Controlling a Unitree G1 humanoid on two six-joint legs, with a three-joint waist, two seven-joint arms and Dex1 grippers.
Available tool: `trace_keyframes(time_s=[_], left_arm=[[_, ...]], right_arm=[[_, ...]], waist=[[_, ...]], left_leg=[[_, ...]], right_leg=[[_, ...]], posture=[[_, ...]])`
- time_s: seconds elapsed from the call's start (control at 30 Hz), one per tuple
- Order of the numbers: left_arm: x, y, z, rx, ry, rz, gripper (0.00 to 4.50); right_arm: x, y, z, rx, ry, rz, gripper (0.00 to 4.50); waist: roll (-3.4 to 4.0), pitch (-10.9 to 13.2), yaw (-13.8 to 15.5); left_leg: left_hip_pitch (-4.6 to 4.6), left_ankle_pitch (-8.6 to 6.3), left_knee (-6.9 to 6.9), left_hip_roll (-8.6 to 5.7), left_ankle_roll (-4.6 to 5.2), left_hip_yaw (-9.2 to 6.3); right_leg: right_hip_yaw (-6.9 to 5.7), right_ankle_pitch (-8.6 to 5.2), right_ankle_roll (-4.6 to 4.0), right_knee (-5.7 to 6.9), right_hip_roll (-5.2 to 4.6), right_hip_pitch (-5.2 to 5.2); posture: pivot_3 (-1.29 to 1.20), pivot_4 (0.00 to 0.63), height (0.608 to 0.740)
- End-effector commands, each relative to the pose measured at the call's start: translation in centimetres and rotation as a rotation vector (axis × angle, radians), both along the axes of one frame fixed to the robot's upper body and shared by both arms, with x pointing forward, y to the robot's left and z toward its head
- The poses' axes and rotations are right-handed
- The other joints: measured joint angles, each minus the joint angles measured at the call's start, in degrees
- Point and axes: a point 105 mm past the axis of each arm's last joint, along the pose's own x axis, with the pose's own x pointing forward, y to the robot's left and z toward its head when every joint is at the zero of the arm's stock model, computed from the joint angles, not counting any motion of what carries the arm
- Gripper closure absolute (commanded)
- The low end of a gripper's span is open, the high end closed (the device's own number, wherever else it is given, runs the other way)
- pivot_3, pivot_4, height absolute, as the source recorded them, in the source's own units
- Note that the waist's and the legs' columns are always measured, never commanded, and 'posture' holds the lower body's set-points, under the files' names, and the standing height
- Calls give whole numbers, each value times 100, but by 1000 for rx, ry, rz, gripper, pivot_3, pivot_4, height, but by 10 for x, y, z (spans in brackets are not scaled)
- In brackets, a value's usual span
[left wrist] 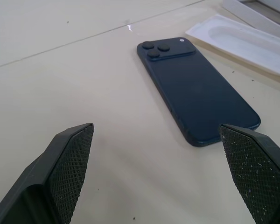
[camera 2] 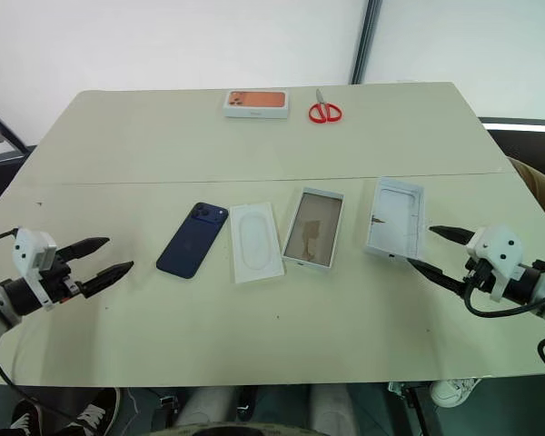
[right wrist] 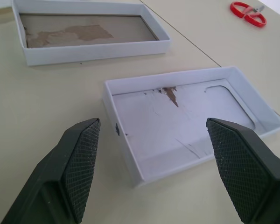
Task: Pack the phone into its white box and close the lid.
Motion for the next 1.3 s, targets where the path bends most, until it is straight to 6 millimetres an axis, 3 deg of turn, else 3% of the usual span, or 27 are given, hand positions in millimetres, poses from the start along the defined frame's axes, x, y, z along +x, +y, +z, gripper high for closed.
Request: trace_keyframes(time_s=[0.03,0.33,0.9,1.07,1.17,1.3], left_arm=[[8,7,15,19,-68,32,0],[14,-8,15,12,-50,2,0],[14,-23,14,-37,-23,-24,0],[15,-38,12,-116,103,-37,0],[12,-60,11,-134,122,-93,0],[17,-98,9,-288,195,-104,0]], right_arm=[[2,-10,12,-25,-43,-23,704],[15,8,21,-19,-79,20,704],[18,17,16,-8,-67,37,704],[22,44,23,25,-69,114,704],[25,62,25,34,-85,158,704],[29,94,17,-2,-86,246,704]], waist=[[0,0,1],[1,0,-12],[1,0,-7],[1,0,-10],[1,0,-9],[-1,0,6]], left_leg=[[0,0,0,0,0,0],[-1,0,-3,1,0,2],[-1,0,0,-1,0,2],[-1,0,0,0,1,1],[-1,0,1,0,1,0],[-1,0,1,-1,0,-1]], right_leg=[[0,0,0,0,0,0],[-2,2,4,0,3,-4],[-1,2,4,0,2,-2],[-1,3,5,1,3,-2],[-2,3,6,2,3,-2],[-4,3,7,2,5,-1]], posture=[[0,150,740],[0,150,740],[0,150,740],[0,150,740],[0,150,740],[0,150,740]])
